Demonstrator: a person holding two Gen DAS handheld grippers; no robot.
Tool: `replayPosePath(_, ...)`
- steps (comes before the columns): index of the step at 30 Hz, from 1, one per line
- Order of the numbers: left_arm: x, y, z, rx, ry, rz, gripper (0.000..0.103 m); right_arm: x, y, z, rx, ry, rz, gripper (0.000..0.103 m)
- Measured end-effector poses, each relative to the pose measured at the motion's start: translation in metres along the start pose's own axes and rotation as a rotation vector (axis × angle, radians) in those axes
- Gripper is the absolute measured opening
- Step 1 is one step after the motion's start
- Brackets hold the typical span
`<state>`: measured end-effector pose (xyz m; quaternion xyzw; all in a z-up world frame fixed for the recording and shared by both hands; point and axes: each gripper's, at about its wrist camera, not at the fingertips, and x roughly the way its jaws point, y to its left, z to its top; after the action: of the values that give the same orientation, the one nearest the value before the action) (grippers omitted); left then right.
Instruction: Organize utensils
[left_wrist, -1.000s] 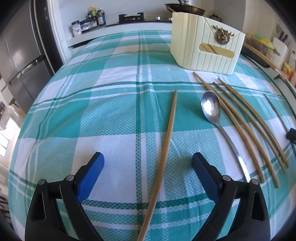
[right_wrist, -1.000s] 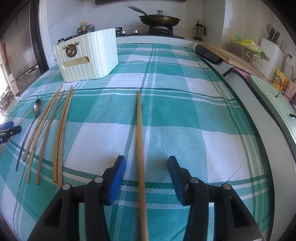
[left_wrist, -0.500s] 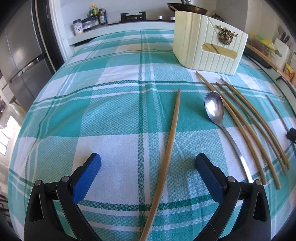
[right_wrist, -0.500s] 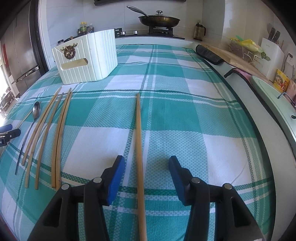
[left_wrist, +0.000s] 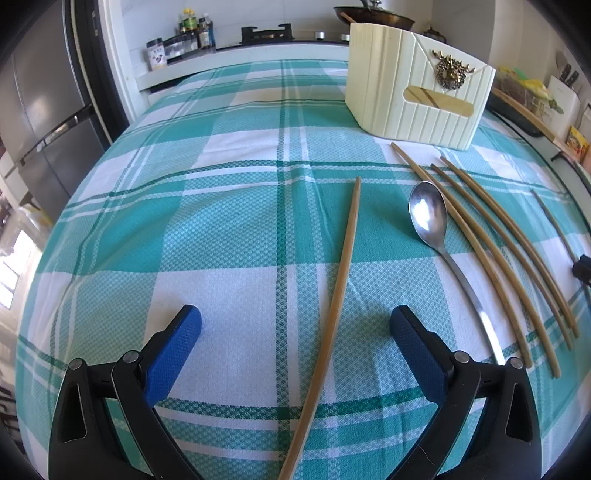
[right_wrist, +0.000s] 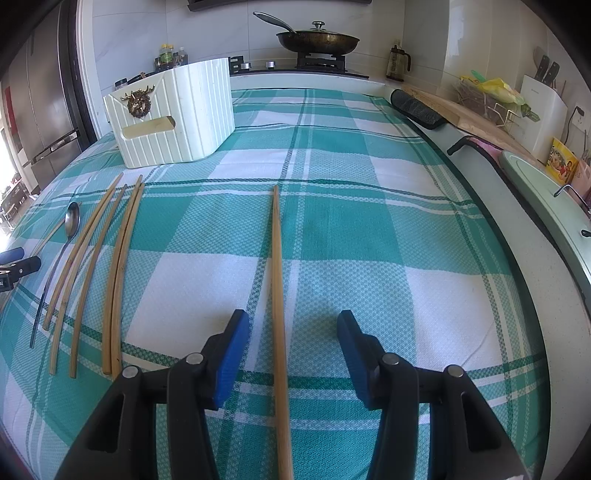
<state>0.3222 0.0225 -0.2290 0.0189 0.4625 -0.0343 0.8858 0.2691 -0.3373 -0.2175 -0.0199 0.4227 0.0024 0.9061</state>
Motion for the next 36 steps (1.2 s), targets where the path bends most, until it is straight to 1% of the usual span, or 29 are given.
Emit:
replayPosePath(5, -0.001, 0.001, 0.000, 0.010, 0.011, -0.008, 0.102, 0.000, 0.000, 0.000, -0.003, 0.000, -0.002, 0.051)
replayPosePath(7, -0.005, -0.002, 0.000, 0.057, 0.036, -0.018, 0.102, 0.000, -0.001, 0.001, 0.005, 0.002, 0.006, 0.051)
replayPosePath(8, -0.006, -0.004, 0.001, 0.091, 0.062, -0.038, 0.101, 0.000, -0.002, 0.001, 0.002, 0.009, 0.012, 0.051)
replayPosePath(10, -0.010, -0.008, 0.003, 0.160, 0.097, -0.062, 0.100, -0.001, -0.003, 0.005, -0.029, 0.053, 0.028, 0.051)
replayPosePath(13, -0.013, -0.010, 0.008, 0.251, 0.097, -0.046, 0.100, -0.001, -0.009, 0.009, -0.030, 0.122, 0.072, 0.051)
replayPosePath(15, -0.008, -0.011, 0.014, 0.284, 0.107, -0.044, 0.097, 0.001, -0.010, 0.013, -0.055, 0.148, 0.085, 0.051)
replayPosePath(16, -0.004, -0.012, 0.018, 0.297, 0.114, -0.046, 0.093, 0.004, -0.009, 0.015, -0.071, 0.158, 0.085, 0.051)
replayPosePath(19, 0.009, -0.012, 0.033, 0.290, 0.142, -0.102, 0.089, 0.011, -0.005, 0.025, -0.110, 0.175, 0.086, 0.051)
replayPosePath(21, 0.018, -0.014, 0.045, 0.277, 0.167, -0.144, 0.080, 0.018, -0.002, 0.034, -0.126, 0.184, 0.092, 0.050)
replayPosePath(22, 0.022, -0.016, 0.051, 0.275, 0.176, -0.158, 0.078, 0.023, -0.001, 0.040, -0.128, 0.190, 0.096, 0.049)
replayPosePath(23, 0.025, -0.018, 0.057, 0.276, 0.180, -0.159, 0.072, 0.027, 0.000, 0.046, -0.129, 0.196, 0.097, 0.047)
replayPosePath(24, 0.027, -0.021, 0.062, 0.280, 0.182, -0.163, 0.065, 0.032, 0.001, 0.052, -0.133, 0.201, 0.100, 0.041)
replayPosePath(25, 0.029, -0.023, 0.067, 0.286, 0.184, -0.166, 0.061, 0.036, 0.003, 0.058, -0.136, 0.207, 0.104, 0.038)
replayPosePath(26, 0.031, -0.027, 0.071, 0.298, 0.183, -0.164, 0.053, 0.041, 0.004, 0.065, -0.137, 0.215, 0.106, 0.031)
replayPosePath(27, 0.030, -0.030, 0.072, 0.312, 0.180, -0.172, 0.034, 0.045, 0.005, 0.072, -0.135, 0.220, 0.105, 0.021)
replayPosePath(28, 0.030, -0.033, 0.074, 0.325, 0.176, -0.186, 0.021, 0.050, 0.006, 0.078, -0.132, 0.222, 0.106, 0.013)
replayPosePath(29, 0.030, -0.035, 0.075, 0.334, 0.171, -0.174, 0.005, 0.055, 0.007, 0.084, -0.123, 0.229, 0.103, 0.007)
replayPosePath(31, 0.030, -0.036, 0.078, 0.329, 0.161, -0.147, 0.004, 0.062, 0.008, 0.093, -0.097, 0.231, 0.100, 0.007)
replayPosePath(33, 0.021, -0.029, 0.081, 0.295, 0.124, -0.141, 0.004, 0.059, 0.009, 0.098, -0.070, 0.209, 0.108, 0.007)
replayPosePath(36, -0.007, -0.011, 0.085, 0.212, 0.047, -0.169, 0.004, 0.031, 0.007, 0.103, -0.002, 0.118, 0.159, 0.007)
